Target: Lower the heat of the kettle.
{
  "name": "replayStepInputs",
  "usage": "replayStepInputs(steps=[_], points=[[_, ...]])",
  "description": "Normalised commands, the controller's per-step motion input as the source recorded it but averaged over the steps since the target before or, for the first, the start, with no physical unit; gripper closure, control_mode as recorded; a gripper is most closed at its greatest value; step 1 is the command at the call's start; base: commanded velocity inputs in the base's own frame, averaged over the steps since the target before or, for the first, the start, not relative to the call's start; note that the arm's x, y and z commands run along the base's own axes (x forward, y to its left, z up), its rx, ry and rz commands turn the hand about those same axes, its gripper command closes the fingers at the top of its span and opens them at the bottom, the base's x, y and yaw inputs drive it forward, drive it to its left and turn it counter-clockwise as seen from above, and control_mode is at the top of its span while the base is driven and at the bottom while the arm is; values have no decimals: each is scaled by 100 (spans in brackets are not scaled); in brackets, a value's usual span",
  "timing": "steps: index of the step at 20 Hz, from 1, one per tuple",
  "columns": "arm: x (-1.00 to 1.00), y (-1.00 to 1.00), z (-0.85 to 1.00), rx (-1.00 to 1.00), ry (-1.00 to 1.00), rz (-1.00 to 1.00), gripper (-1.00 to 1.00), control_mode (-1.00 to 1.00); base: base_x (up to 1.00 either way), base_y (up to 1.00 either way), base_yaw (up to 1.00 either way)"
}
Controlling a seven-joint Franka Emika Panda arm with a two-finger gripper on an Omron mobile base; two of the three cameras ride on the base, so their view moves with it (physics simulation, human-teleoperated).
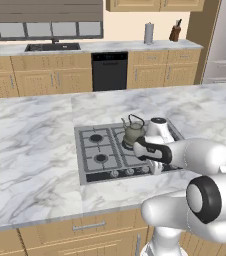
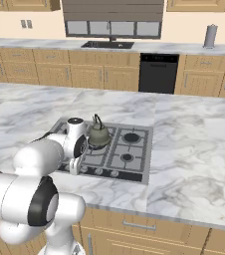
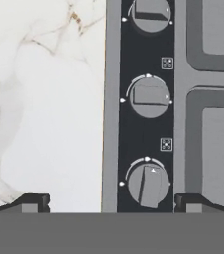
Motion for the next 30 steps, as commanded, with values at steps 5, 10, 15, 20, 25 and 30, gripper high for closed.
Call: replayStepInputs(steps=[5,10,15,20,25,30], points=[[0,0,-7,0,0,0,-100,-100,0,0,0],[5,12,-13,0,0,0,-100,-100,0,0,0],[14,19,-11,0,0,-1,-100,-100,0,0,0],[17,-4,-6,2,0,0,-100,-100,0,0,0],[18,-11,-4,0,0,0,-100,-100,0,0,0],[10,-18,-16,0,2,0,-100,-100,0,0,0]])
